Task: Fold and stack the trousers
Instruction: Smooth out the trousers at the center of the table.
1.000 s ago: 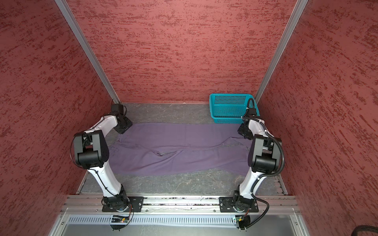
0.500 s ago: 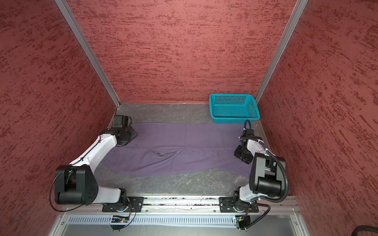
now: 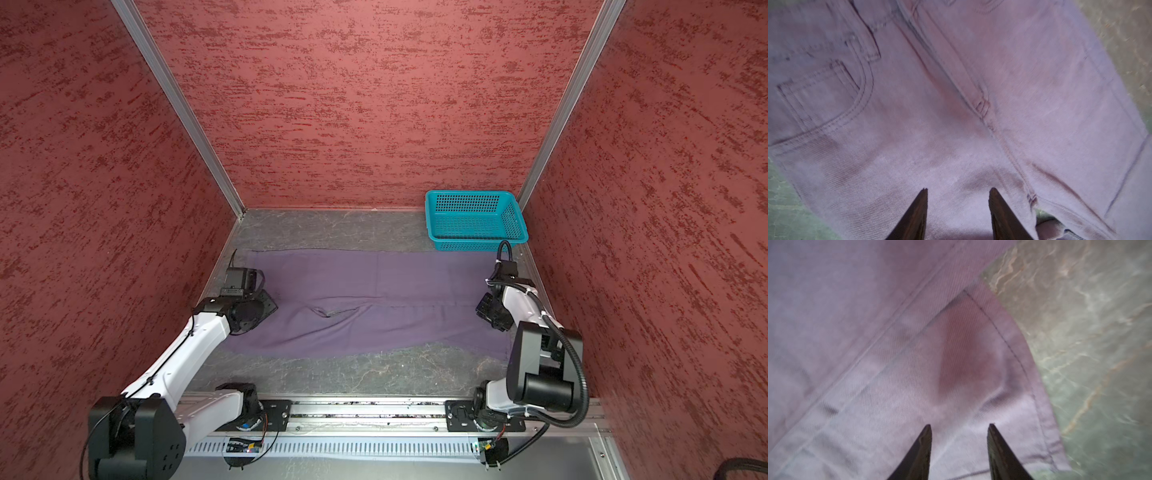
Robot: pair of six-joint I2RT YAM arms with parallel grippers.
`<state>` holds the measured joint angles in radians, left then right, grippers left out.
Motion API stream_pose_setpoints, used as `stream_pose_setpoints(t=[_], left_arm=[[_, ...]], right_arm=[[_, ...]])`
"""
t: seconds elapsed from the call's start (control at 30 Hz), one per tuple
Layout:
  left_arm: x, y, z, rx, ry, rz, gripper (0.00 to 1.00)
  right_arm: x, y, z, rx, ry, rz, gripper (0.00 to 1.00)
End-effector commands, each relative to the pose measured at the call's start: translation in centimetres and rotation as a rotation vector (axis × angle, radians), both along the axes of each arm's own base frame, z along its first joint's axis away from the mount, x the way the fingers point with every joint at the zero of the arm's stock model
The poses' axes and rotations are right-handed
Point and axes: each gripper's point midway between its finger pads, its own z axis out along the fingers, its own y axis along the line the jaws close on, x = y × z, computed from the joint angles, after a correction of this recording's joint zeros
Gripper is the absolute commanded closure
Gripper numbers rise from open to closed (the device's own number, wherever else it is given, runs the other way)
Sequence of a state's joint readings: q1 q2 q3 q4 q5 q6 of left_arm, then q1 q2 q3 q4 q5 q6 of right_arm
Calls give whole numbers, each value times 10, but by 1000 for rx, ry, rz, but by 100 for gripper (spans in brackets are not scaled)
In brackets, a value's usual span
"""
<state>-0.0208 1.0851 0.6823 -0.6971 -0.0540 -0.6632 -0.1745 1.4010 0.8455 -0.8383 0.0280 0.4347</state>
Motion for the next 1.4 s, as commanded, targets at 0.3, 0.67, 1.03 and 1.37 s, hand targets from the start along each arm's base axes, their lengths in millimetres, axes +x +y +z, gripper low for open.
stream_pose_setpoints(t=[0.3, 0.67, 1.03, 1.37], left_arm=[[-2, -3, -4, -40, -14, -9, 51], [-10, -1, -14, -29, 37, -14, 51], [-8, 1, -17, -26, 47, 0, 51], [-4, 5, -19, -31, 24, 4, 51]], right_arm=[[-48, 88, -18, 27, 66, 122, 64], [-54, 103, -44, 37, 119, 168, 54], [-35, 102, -57, -12, 163, 231, 100], [-41, 55, 42, -275, 218, 271, 100]])
